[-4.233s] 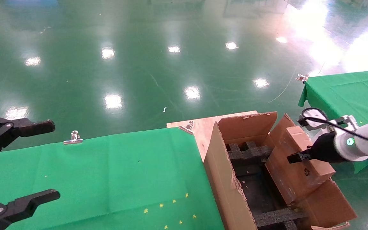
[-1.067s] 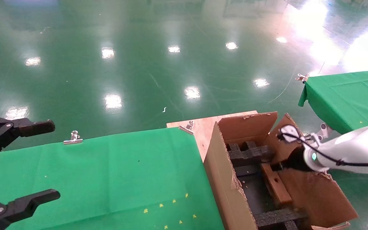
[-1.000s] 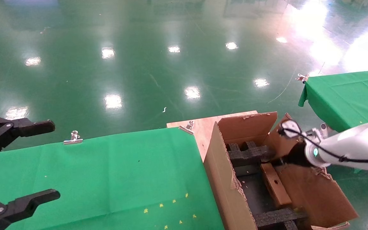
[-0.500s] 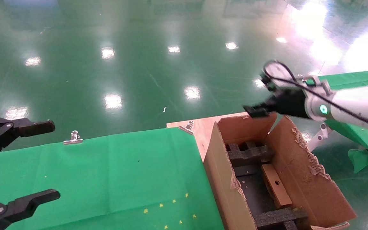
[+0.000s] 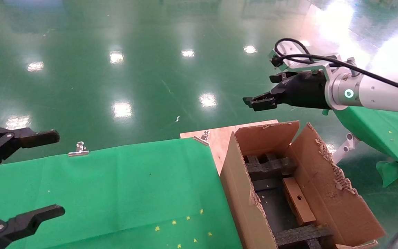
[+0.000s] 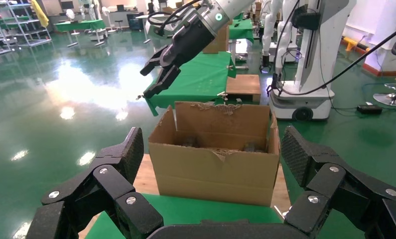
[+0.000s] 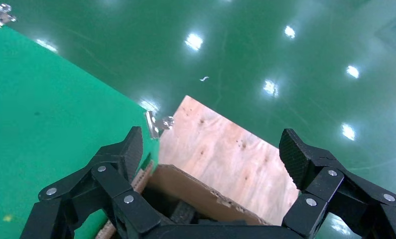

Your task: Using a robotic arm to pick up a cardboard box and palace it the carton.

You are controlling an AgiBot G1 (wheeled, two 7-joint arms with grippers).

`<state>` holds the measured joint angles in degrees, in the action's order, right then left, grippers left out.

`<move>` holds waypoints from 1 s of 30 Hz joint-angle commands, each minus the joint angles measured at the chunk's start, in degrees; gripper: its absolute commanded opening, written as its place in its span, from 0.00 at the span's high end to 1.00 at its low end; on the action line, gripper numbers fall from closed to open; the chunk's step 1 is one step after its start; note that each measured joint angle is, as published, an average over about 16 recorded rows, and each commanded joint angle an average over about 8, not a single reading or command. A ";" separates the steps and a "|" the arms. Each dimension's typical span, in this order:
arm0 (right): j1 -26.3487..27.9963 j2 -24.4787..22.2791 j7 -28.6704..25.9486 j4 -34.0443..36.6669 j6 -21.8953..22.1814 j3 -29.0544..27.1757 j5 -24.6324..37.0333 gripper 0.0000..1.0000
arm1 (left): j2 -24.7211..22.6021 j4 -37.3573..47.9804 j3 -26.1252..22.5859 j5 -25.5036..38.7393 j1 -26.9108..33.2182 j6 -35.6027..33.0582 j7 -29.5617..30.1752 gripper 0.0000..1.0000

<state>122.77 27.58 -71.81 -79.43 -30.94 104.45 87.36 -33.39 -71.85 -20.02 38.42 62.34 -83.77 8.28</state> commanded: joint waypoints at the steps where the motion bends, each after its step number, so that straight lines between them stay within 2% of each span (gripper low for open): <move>1: 0.03 0.01 -0.34 0.16 0.10 0.26 0.20 0.00 | 0.00 0.00 0.00 0.00 0.00 0.00 0.00 0.00; 6: -3.43 0.42 3.13 0.45 -3.03 -4.78 -2.39 0.00 | 0.00 0.01 0.00 0.00 0.00 0.00 0.00 0.00; 30: -28.19 3.43 27.96 2.76 -25.20 -40.63 -20.87 0.00 | 0.01 0.01 -0.01 -0.01 0.00 0.00 -0.01 0.00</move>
<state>94.56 31.01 -43.83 -76.66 -56.15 63.79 66.47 -33.39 -71.84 -20.03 38.41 62.35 -83.77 8.27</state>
